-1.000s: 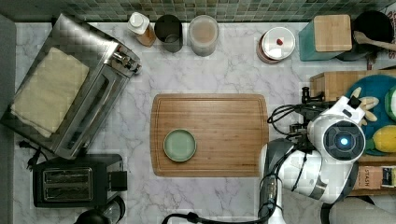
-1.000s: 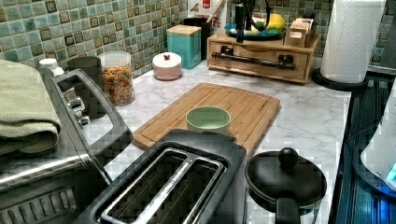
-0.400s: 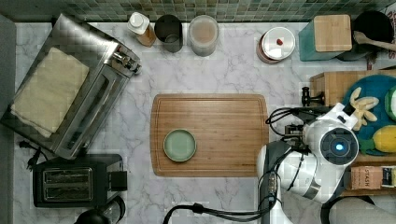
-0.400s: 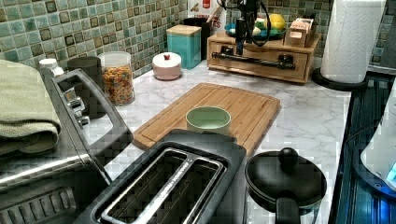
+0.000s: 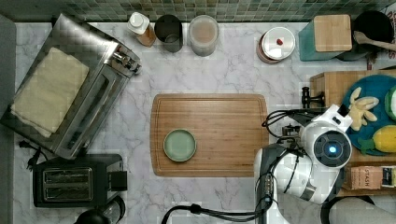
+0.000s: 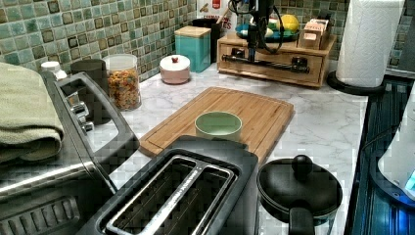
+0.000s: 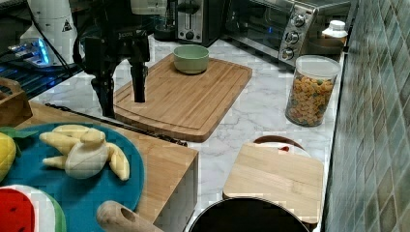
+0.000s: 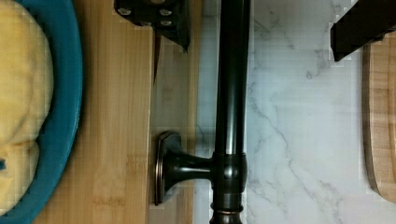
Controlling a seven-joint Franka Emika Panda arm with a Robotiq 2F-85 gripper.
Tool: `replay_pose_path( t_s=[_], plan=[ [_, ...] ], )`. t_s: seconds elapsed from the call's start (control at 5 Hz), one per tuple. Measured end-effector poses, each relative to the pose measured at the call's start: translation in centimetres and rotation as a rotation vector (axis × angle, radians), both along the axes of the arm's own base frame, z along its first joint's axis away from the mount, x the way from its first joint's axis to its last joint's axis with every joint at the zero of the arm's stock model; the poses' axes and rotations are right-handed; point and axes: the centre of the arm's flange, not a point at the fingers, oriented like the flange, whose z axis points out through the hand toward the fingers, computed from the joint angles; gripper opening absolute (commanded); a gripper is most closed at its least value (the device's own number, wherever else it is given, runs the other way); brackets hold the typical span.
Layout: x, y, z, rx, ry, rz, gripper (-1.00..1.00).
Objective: Open the drawer.
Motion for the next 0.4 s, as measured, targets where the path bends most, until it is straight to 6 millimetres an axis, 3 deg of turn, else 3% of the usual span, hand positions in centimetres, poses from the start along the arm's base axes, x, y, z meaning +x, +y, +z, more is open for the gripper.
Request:
replay_pose_path(
  t_s=[0.2,0.4],
  plan=[
    [0.4,-0.4,-0.3,-0.016,-0.048,0.008,1.00],
    [0.7,-0.7,-1.9,-0.020,-0.060,0.009,1.00]
  ],
)
